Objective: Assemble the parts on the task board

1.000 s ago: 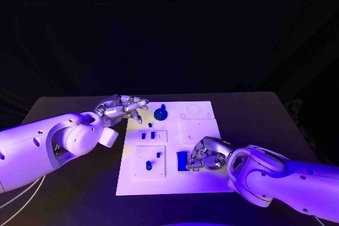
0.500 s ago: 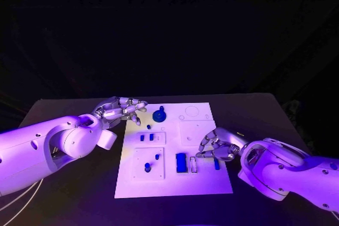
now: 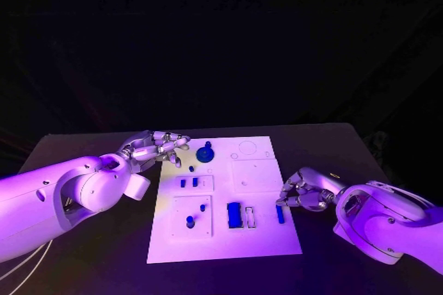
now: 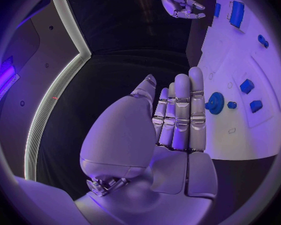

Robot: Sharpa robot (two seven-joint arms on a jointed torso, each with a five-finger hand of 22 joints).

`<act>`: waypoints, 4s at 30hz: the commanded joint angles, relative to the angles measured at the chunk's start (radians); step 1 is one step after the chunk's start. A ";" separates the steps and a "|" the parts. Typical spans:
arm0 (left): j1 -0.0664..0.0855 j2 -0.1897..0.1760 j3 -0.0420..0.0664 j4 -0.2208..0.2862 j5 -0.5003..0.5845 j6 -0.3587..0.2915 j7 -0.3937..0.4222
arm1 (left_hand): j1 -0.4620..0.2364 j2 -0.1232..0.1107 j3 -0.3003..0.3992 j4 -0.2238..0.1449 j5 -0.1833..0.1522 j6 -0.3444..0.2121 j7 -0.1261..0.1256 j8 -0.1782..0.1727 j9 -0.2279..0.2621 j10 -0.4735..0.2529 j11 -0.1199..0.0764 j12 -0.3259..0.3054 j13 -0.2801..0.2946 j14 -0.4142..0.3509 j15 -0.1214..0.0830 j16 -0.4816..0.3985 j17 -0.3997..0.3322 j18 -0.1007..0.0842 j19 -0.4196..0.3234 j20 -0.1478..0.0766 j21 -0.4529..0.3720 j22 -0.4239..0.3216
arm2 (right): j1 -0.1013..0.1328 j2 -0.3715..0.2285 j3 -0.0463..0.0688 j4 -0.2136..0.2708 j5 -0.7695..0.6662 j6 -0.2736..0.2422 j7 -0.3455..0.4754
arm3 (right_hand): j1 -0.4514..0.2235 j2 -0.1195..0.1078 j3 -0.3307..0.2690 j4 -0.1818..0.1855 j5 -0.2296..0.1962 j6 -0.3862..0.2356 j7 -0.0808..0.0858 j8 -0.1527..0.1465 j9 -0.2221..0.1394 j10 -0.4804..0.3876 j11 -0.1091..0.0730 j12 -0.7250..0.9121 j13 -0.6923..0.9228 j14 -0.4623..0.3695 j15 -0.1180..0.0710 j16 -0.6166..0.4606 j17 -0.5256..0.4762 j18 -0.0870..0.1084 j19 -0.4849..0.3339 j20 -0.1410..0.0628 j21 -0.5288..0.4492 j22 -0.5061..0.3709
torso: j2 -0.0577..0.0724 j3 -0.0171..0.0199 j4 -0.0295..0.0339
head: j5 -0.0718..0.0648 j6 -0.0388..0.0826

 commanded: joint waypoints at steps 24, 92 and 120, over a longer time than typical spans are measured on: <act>-0.001 -0.003 0.000 0.005 -0.001 0.009 0.014 | 0.007 0.000 -0.003 -0.001 0.004 -0.007 -0.002 0.006 -0.001 -0.009 0.000 0.004 0.001 -0.006 0.000 0.004 -0.001 0.013 0.008 0.002 -0.007 -0.001 | -0.082 0.052 -0.002 -0.024 -0.185 0.001 -0.166 | -0.080 -0.049 -0.019 0.066 -0.002 0.047 -0.009 -0.010 -0.007 0.059 -0.028 -0.023 -0.066 0.091 -0.001 -0.004 0.201 -0.017 0.099 -0.002 0.001 0.257 | 0.000 -0.0001 0.0003 | 0.001 -0.014; -0.001 -0.002 0.000 0.008 -0.001 0.019 -0.001 | 0.007 0.002 -0.008 0.002 0.004 -0.007 -0.002 0.007 -0.002 -0.010 0.000 0.005 0.001 -0.006 0.001 0.005 -0.002 0.013 0.008 0.002 -0.008 -0.002 | -0.092 0.152 0.005 -0.014 0.116 -0.127 -0.170 | -0.022 -0.175 0.425 -0.024 0.124 0.045 -0.027 0.020 0.041 0.052 -0.046 -0.050 -0.073 0.090 -0.016 -0.007 0.200 -0.015 0.097 -0.019 -0.009 0.254 | 0.001 -0.0008 0.0008 | 0.005 -0.028; -0.001 -0.003 0.000 0.009 -0.001 0.021 -0.001 | 0.008 0.003 -0.008 0.003 0.004 -0.008 -0.002 0.007 -0.002 -0.010 0.000 0.005 0.001 -0.006 0.001 0.005 -0.002 0.013 0.008 0.002 -0.008 -0.002 | -0.092 0.222 0.005 -0.038 0.132 -0.093 -0.140 | -0.115 -0.186 0.430 0.014 0.160 0.053 -0.031 0.038 0.057 0.059 -0.049 -0.041 -0.067 0.091 -0.018 -0.006 0.201 -0.016 0.098 -0.021 -0.005 0.256 | 0.000 -0.0010 0.0009 | 0.004 -0.029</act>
